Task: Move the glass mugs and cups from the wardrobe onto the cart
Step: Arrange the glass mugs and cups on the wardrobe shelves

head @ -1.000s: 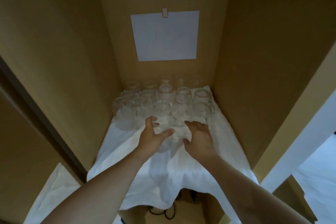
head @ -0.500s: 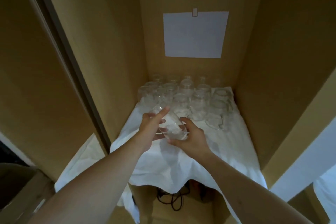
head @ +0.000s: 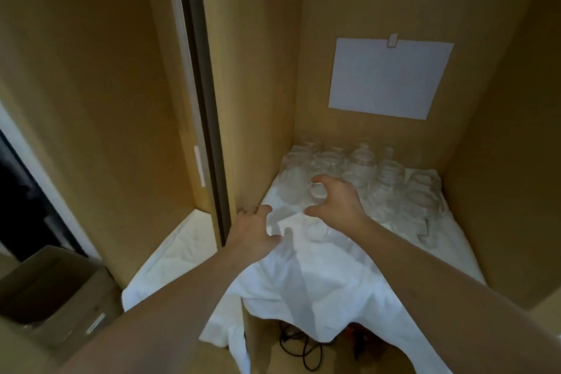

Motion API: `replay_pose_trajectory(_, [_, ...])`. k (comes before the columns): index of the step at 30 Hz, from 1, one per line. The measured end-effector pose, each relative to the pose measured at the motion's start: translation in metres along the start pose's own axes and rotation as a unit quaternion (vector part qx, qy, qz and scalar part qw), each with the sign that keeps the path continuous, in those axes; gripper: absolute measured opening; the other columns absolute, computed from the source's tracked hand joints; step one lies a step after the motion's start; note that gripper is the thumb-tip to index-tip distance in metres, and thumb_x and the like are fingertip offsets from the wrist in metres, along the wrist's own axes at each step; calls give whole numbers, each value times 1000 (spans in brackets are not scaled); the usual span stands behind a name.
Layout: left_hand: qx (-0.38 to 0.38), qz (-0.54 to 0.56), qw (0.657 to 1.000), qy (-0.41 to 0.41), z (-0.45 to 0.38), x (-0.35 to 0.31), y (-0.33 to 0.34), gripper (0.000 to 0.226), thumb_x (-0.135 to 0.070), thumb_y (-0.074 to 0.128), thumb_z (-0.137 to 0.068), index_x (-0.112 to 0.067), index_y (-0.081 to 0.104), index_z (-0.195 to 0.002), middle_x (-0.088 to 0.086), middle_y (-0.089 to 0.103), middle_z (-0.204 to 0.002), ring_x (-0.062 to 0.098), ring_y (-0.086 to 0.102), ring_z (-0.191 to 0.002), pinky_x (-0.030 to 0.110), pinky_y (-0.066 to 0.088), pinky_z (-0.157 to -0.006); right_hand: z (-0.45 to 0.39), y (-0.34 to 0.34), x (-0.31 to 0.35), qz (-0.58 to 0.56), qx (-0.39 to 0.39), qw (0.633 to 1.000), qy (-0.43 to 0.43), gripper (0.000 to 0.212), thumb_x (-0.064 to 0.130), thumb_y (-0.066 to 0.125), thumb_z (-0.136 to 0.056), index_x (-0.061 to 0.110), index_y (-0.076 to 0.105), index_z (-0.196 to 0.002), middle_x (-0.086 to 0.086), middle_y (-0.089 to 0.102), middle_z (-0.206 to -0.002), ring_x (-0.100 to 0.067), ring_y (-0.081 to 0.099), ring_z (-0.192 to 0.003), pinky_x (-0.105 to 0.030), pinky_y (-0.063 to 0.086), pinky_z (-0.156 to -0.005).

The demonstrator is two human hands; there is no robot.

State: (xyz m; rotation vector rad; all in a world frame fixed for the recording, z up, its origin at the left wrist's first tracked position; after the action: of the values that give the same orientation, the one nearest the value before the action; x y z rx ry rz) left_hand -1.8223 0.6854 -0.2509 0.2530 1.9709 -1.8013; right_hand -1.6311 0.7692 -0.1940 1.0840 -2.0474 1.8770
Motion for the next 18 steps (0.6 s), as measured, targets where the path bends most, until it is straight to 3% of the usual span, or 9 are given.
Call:
replay_pose_trajectory(6, [10, -12, 995, 97, -9, 13, 2, 64, -45, 70, -87, -19, 49, -142, 2, 53, -141, 23, 48, -129, 33, 39, -109, -31, 32, 21, -24, -12, 1000, 13, 75, 33, 91, -68, 21, 60, -135, 0, 67, -128, -20, 63, -114, -21, 42, -86])
replay_pose_trajectory(13, [57, 23, 994, 88, -24, 20, 10, 63, -43, 68, -90, -15, 49, -143, 5, 52, -142, 24, 47, -131, 35, 37, -112, -55, 63, 37, -53, -52, 996, 55, 77, 31, 90, -70, 16, 59, -138, -4, 66, -132, -22, 61, -120, -18, 40, -90])
replay_pose_trajectory(18, [91, 22, 990, 101, -30, 25, 20, 66, -45, 67, -90, -17, 45, -146, 3, 48, -144, 25, 41, -135, 38, 38, -112, -64, 77, 42, -35, -46, 996, 66, 77, 35, 88, -73, 16, 56, -140, -8, 65, -132, -25, 60, -122, -26, 44, -96])
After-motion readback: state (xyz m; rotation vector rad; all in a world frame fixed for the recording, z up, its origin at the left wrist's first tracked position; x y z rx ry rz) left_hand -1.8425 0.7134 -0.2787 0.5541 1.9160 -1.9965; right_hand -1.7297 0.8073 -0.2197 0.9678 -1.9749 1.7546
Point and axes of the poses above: each hand's wrist, its own z-axis away from the middle knuckle, its own y-axis out of the palm, x = y × z, the point moved 1 cm from there along -z, towards the middle knuckle
